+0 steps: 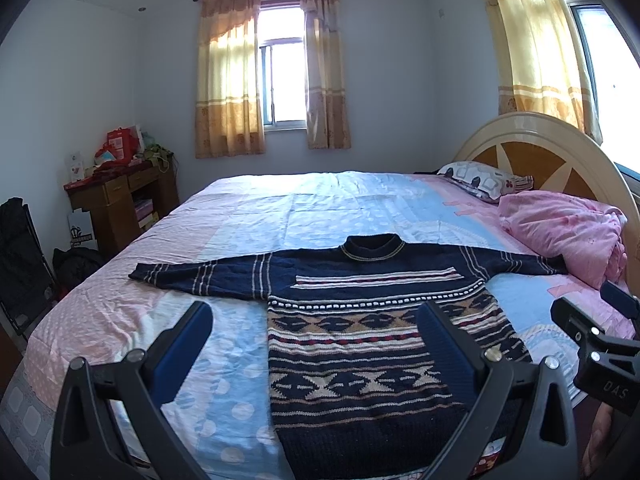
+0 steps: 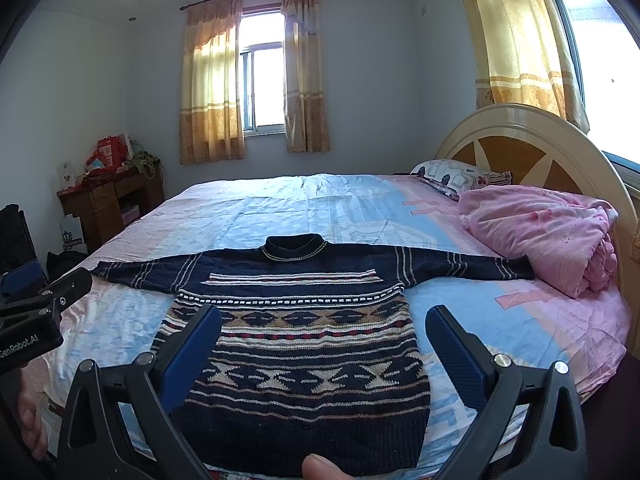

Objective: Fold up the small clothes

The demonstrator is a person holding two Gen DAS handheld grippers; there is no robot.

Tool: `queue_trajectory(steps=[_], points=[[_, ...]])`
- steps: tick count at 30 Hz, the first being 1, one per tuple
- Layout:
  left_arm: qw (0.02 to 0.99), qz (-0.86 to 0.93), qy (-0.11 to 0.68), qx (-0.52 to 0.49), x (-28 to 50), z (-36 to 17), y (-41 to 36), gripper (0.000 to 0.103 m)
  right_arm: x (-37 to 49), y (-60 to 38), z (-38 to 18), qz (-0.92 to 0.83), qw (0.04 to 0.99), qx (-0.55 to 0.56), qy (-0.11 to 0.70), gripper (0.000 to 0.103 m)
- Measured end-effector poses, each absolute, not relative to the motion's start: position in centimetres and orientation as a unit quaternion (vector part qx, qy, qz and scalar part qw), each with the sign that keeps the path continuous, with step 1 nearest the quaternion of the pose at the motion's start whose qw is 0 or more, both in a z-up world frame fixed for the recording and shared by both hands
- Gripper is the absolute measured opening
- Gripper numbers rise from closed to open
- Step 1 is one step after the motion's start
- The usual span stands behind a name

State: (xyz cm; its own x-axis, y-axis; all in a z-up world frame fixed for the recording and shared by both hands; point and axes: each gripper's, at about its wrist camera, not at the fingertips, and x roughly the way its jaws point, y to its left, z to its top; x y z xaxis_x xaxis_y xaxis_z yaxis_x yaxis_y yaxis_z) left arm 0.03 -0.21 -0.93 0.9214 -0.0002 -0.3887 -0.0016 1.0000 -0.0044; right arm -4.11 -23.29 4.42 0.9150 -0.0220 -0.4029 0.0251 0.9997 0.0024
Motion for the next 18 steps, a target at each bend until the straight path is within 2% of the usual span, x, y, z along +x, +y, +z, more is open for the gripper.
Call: queue_trajectory(steps=[18], points=[[0.979,0.004,0.2,0.032,2.0,-2.6,-0.6,0.103,-2.1,-24.5,2.6,-0.038,0.972,0.0,0.233,0.102]])
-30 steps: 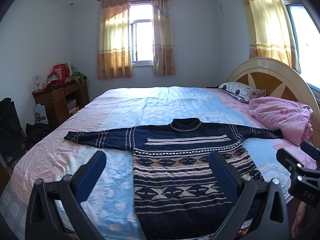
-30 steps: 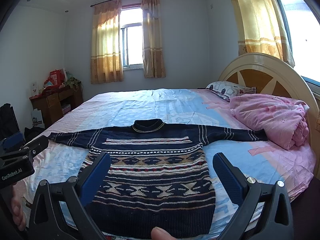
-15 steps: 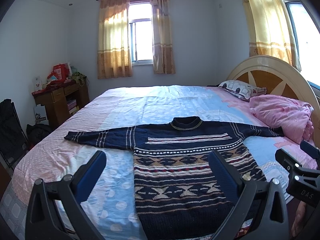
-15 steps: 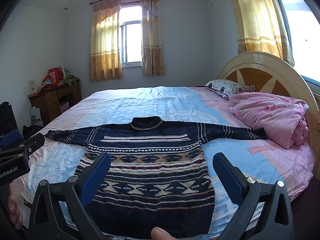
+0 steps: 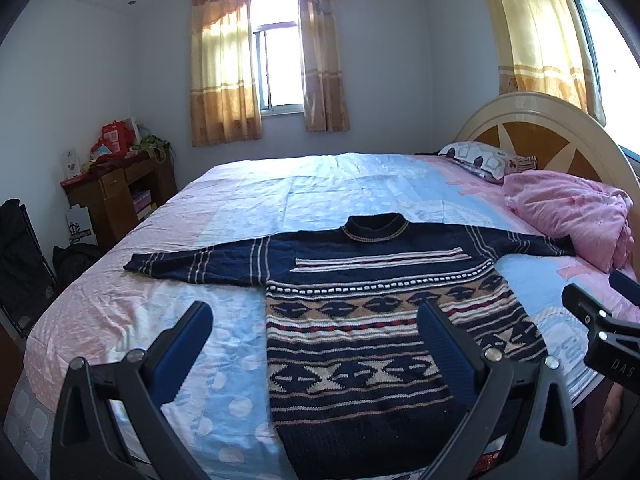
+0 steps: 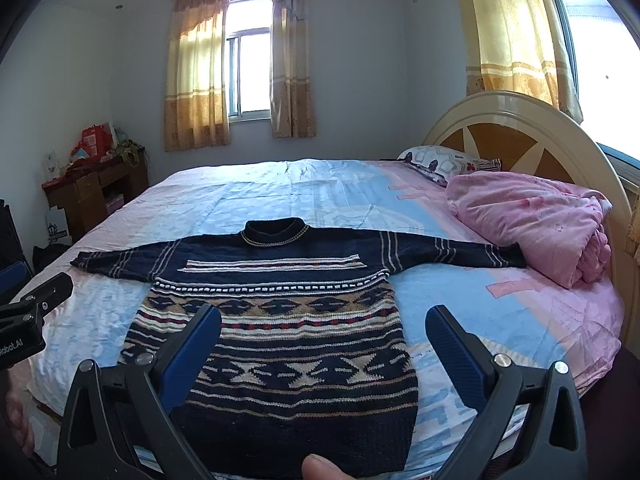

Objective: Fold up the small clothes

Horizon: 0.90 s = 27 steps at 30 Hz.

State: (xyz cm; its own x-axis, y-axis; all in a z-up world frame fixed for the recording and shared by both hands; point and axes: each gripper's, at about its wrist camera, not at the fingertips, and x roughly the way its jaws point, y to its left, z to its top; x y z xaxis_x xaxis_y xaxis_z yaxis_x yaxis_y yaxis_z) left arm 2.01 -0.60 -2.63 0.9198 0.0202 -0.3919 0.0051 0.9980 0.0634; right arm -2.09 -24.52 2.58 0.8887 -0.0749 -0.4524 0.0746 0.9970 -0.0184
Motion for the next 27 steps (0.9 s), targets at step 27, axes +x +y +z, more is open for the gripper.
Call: queue_trajectory(steps=[27], points=[[0.972,0.013,0.2,0.123,11.9,-3.3,-1.3,0.103,6.7,-28.8,-2.1,-0.069,0.95,-0.047,0.301,0.102]])
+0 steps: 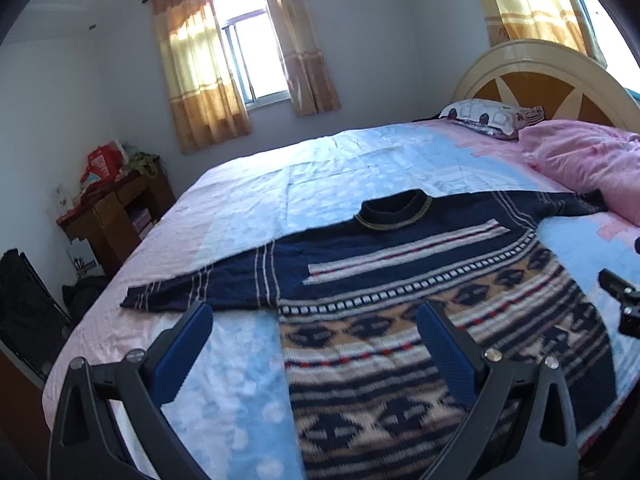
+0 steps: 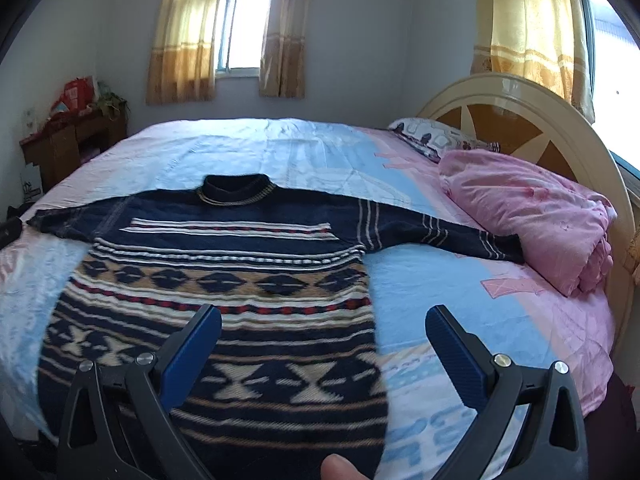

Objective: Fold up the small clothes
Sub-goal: 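Move the right gripper to the sweater sleeve cuff and close on it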

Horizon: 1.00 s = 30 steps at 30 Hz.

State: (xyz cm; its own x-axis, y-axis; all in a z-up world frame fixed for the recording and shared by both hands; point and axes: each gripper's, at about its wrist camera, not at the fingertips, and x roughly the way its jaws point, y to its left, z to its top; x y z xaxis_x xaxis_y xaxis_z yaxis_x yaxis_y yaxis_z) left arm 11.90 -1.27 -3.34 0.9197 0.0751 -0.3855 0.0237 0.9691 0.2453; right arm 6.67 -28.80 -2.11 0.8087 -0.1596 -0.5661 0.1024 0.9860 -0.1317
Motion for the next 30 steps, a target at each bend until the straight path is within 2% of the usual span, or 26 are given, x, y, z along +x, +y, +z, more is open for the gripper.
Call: queue_trajectory(steps=[13,18,24,28,30], points=[[0.967,-0.009,0.203,0.154,22.8,-5.7,-5.7,0.103,16.2,-41.1,-5.0,-0.141,0.931,0.009,0.337,0.101],[0.96,-0.006,0.235,0.152,26.5,-8.1,-6.6,0.103,19.9,-47.9,-6.4,-0.186,0.914,0.05,0.357,0.086],[0.954,0.014,0.262,0.148,29.7,-10.6,-6.9,0.103,23.3,-55.8,-8.1,-0.234,0.889,0.109,0.377,0.075],[0.949,0.03,0.281,0.138,31.2,-11.9,-6.3,0.103,24.7,-61.2,-9.0,-0.279,0.871,0.139,0.38,0.073],[0.947,0.035,0.29,0.132,31.8,-12.3,-6.0,0.103,25.1,-63.5,-9.2,-0.301,0.863,0.149,0.378,0.067]])
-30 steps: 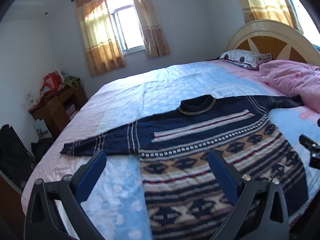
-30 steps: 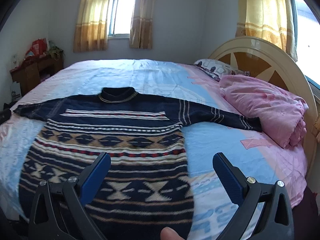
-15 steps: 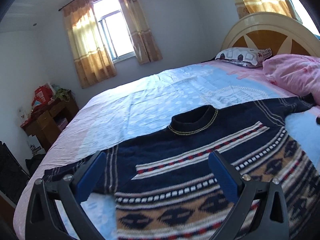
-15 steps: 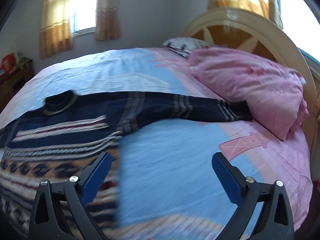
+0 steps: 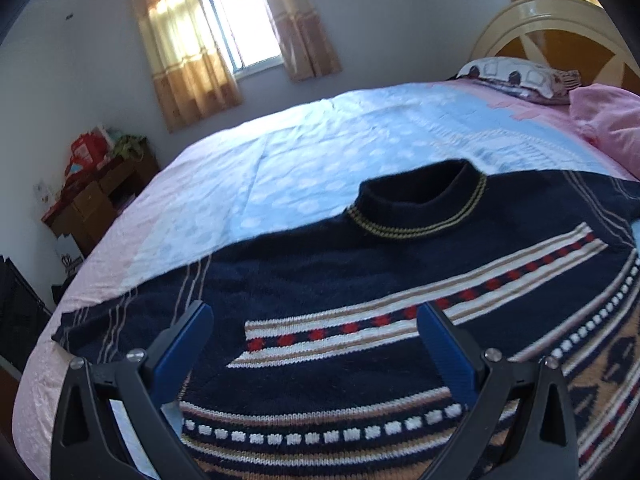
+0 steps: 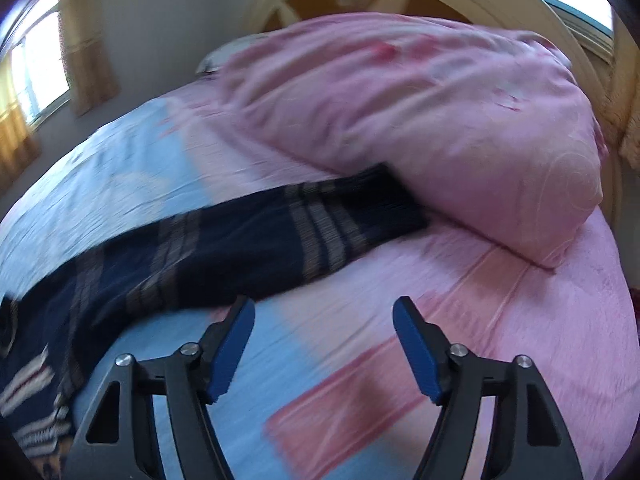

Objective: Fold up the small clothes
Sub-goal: 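Move the right gripper to the sweater sleeve cuff and close on it, then carry the held sleeve across the sweater body toward the left gripper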

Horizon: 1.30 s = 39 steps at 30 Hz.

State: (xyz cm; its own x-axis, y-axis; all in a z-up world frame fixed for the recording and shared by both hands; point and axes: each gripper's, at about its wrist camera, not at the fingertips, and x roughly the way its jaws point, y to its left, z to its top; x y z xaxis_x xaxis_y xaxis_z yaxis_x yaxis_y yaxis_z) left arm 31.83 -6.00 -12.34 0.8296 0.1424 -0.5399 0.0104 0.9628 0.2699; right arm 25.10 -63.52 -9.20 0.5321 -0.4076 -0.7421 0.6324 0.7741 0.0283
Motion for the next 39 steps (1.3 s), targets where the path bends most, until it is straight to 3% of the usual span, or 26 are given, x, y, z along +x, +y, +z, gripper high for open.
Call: queue_trajectory(steps=[8,14,16,18,21,39], points=[[0.936,0.035,0.327,0.125,33.6,-14.8,-6.1,0.103,27.4,-69.9,-10.3,-0.357,0.83,0.179,0.389,0.067],[0.928,0.032,0.344,0.136,33.4,-15.9,-6.8,0.103,28.9,-72.1,-11.6,-0.36,0.813,0.218,0.403,0.056],[0.928,0.028,0.345,0.134,33.4,-15.9,-6.8,0.103,29.7,-72.1,-11.7,-0.356,0.816,0.211,0.404,0.045],[0.927,0.024,0.349,0.133,33.3,-16.0,-6.8,0.103,30.4,-71.9,-11.6,-0.349,0.82,0.204,0.406,0.022],[0.924,0.021,0.359,0.132,33.6,-16.4,-6.9,0.103,31.8,-71.1,-11.7,-0.343,0.825,0.176,0.414,0.009],[0.915,0.004,0.386,0.117,34.0,-17.7,-6.7,0.103,35.0,-58.2,-6.6,-0.231,0.894,0.052,0.38,0.006]])
